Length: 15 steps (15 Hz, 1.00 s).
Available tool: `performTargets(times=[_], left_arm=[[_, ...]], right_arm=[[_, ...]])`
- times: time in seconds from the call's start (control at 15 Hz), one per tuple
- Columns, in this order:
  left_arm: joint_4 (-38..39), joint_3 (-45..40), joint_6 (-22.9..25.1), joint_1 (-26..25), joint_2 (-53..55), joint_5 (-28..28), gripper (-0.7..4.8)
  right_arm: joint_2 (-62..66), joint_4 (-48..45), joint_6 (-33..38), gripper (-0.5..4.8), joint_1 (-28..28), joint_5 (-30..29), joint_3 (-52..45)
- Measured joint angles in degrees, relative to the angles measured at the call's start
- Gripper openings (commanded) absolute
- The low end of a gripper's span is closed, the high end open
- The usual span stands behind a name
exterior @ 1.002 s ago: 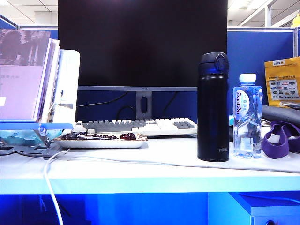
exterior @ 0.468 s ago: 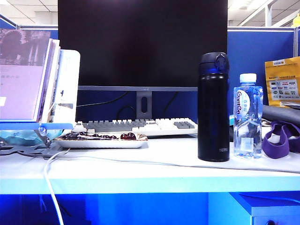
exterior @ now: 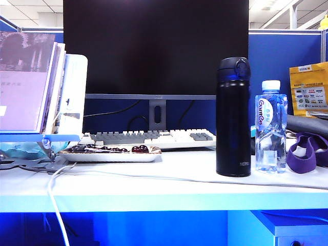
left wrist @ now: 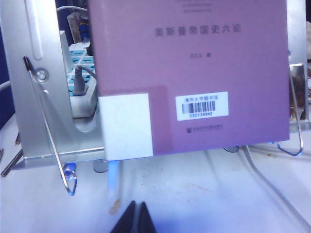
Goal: Pick up the mineral water bottle and place it vertically to the right of the black thermos cup.
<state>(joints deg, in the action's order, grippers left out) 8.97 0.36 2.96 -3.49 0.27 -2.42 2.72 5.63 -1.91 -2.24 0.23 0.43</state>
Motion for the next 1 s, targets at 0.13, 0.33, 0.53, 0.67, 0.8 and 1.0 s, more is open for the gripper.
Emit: performTargets(times=[0.13, 0.33, 0.53, 0.67, 0.8, 1.0], left_arm=[[0.0, 0.0, 0.0, 0.0, 0.0, 0.0, -0.03], [0.0, 0.0, 0.0, 0.0, 0.0, 0.0, -0.03], [0.0, 0.0, 0.0, 0.0, 0.0, 0.0, -0.03], [0.0, 0.0, 0.0, 0.0, 0.0, 0.0, -0.03], [0.0, 0.0, 0.0, 0.0, 0.0, 0.0, -0.03], [0.0, 0.0, 0.0, 0.0, 0.0, 0.0, -0.03]], right_arm=[[-2.5, 2.6, 0.0, 0.56, 0.0, 0.0, 0.0], [-2.5, 2.8, 1.3, 0.64, 0.0, -2.7, 0.0], [-2.5, 2.8, 1.6, 0.63, 0.0, -5.7, 0.0], [-2.6, 2.8, 1.6, 0.52, 0.0, -4.1, 0.0], [-2.6, 2.8, 3.5, 0.52, 0.0, 2.7, 0.0], [-2.6, 0.2, 3.8, 0.53, 0.0, 1.3, 0.0]])
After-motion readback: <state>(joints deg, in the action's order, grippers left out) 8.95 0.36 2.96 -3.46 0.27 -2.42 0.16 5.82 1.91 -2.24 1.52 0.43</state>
